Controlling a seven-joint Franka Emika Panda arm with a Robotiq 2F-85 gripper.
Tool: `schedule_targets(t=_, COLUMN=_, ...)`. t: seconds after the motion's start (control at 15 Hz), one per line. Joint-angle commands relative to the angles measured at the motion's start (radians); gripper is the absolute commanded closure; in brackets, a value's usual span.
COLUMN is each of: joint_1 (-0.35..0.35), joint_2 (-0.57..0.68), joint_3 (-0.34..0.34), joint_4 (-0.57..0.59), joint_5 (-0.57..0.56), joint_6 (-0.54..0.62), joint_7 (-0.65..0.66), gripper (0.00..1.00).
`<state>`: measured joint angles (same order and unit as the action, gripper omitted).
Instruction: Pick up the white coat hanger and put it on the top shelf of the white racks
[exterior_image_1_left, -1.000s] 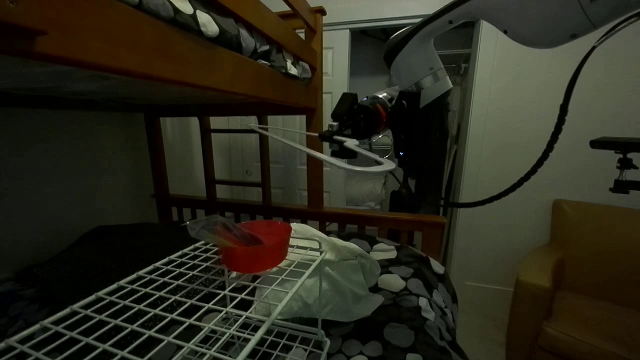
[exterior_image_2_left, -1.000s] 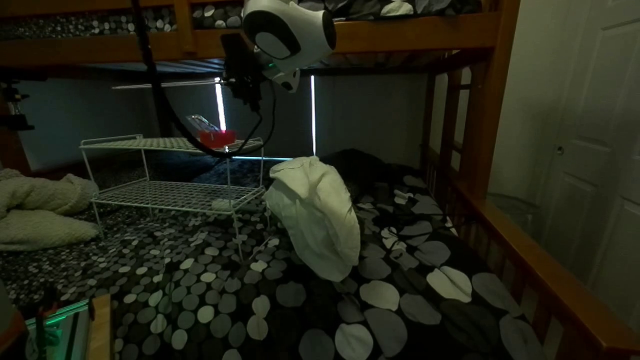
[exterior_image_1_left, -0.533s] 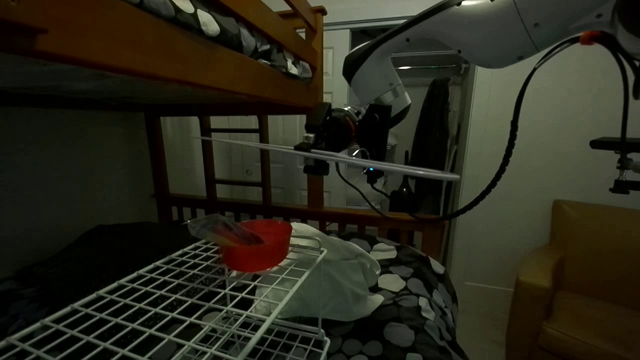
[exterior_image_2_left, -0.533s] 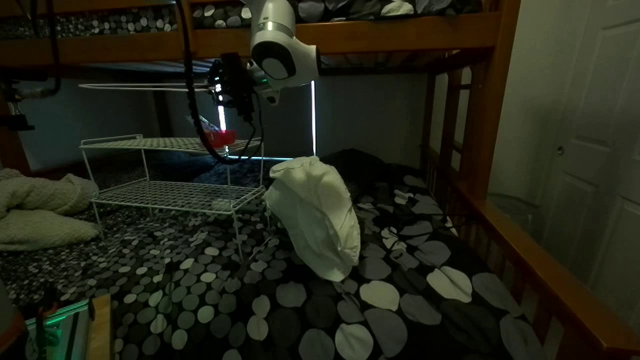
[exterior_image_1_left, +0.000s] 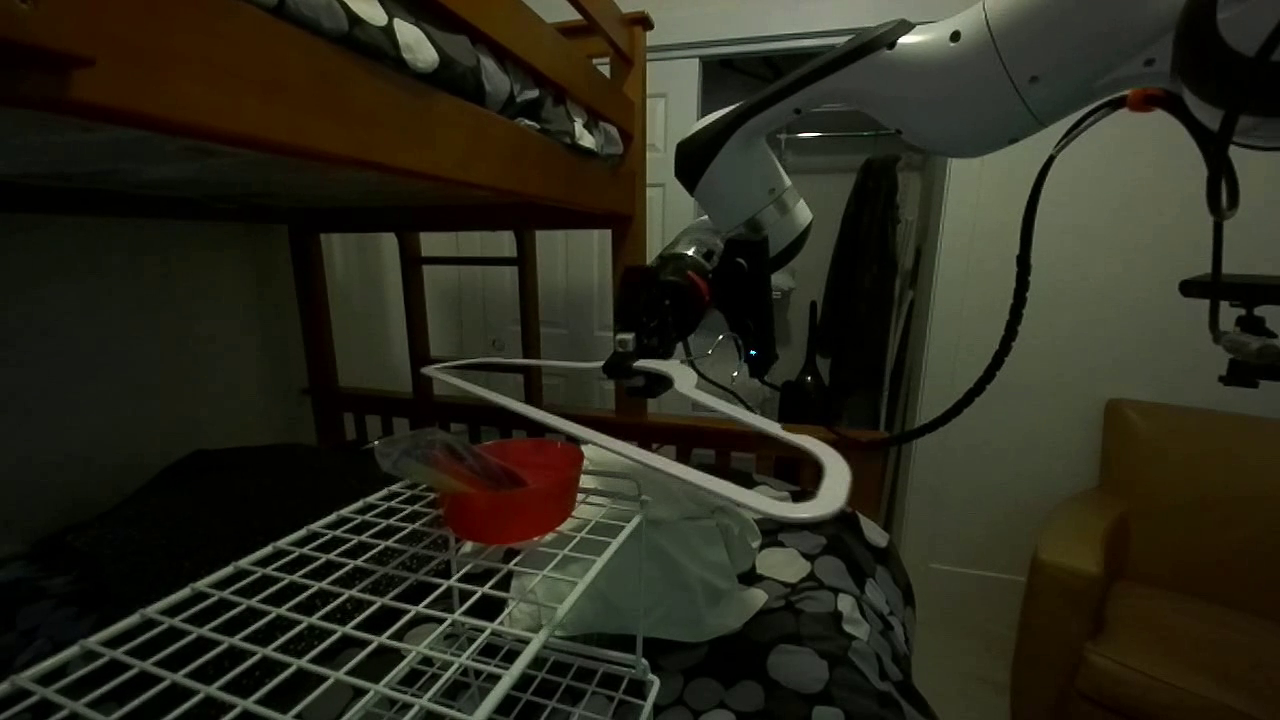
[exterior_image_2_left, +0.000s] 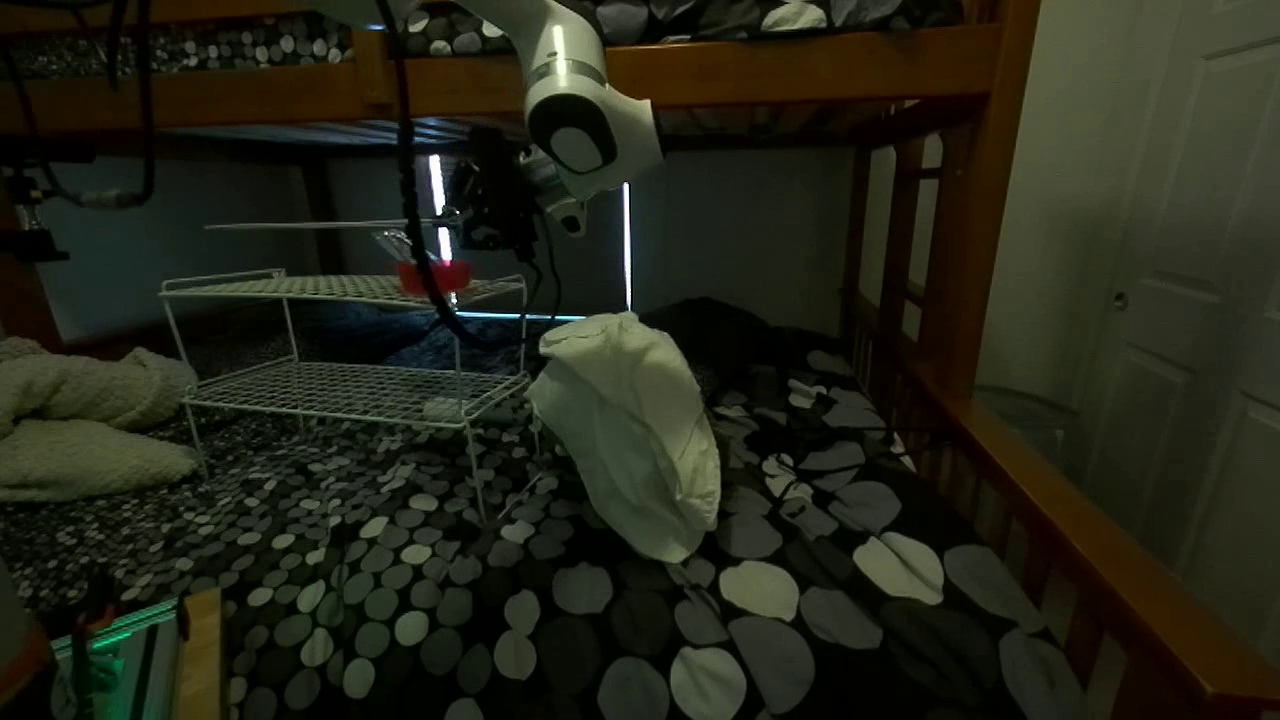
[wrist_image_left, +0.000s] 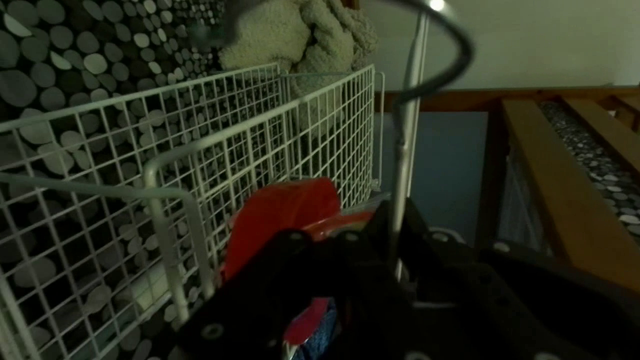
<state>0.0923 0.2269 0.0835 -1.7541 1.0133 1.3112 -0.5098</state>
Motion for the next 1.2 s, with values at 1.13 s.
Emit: schedule_targets(t=1.13, joint_1=0.005, joint_2=0.082, joint_3=0.05, joint_4=0.079, joint_5=0.057, joint_6=0.104, joint_7=-0.023, gripper=0.99)
